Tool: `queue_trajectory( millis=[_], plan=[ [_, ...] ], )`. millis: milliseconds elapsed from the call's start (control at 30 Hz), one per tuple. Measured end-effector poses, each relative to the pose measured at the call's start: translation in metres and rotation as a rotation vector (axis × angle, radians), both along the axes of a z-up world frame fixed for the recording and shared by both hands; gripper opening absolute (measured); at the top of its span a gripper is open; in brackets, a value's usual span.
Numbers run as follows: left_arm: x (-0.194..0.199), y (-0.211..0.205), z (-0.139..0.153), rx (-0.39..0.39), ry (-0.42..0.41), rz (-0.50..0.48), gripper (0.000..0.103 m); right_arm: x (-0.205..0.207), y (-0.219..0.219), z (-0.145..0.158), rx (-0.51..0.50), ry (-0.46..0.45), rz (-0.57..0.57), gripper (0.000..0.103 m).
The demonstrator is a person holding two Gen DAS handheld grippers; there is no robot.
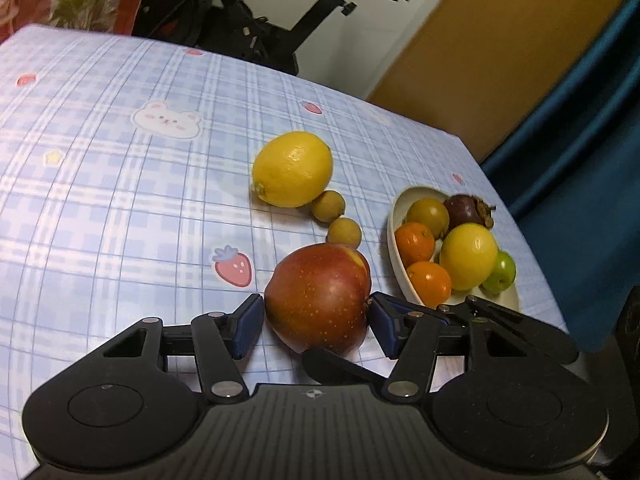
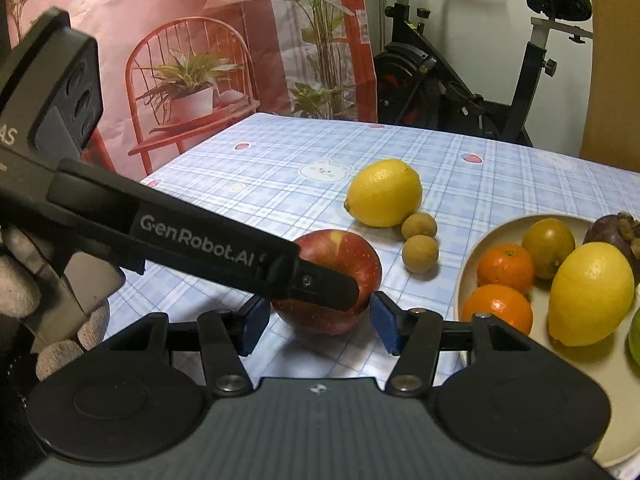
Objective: Organize fruits
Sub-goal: 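Lift the red apple with the left gripper and carry it over the plate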
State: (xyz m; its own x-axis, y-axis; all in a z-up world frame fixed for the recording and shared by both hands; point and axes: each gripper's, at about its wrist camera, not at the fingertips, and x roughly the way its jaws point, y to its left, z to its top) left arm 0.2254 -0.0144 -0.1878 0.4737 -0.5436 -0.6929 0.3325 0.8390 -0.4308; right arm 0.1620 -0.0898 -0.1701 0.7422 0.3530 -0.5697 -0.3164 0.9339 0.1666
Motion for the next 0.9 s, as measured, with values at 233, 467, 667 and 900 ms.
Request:
queue_trajectory(
  millis=[233,467,667,900],
  plan=[
    [0.001,0.016,0.003,-0.020,0.016,0.054,0.066,0.003,-0.003,-0.002,0.028,0.001,-0.007,0.061],
    [0.001,0.026,0.009,-0.036,0.014,0.085,0.066,0.013,0.005,-0.002,0.008,-0.009,0.014,0.066],
    [0.005,0.030,0.010,-0.043,0.006,0.096,0.069,0.028,0.009,-0.007,-0.001,-0.004,0.029,0.069],
    [0.007,0.036,0.012,-0.070,-0.004,0.133,0.069,0.042,0.017,-0.013,-0.033,-0.004,0.051,0.071]
  ],
)
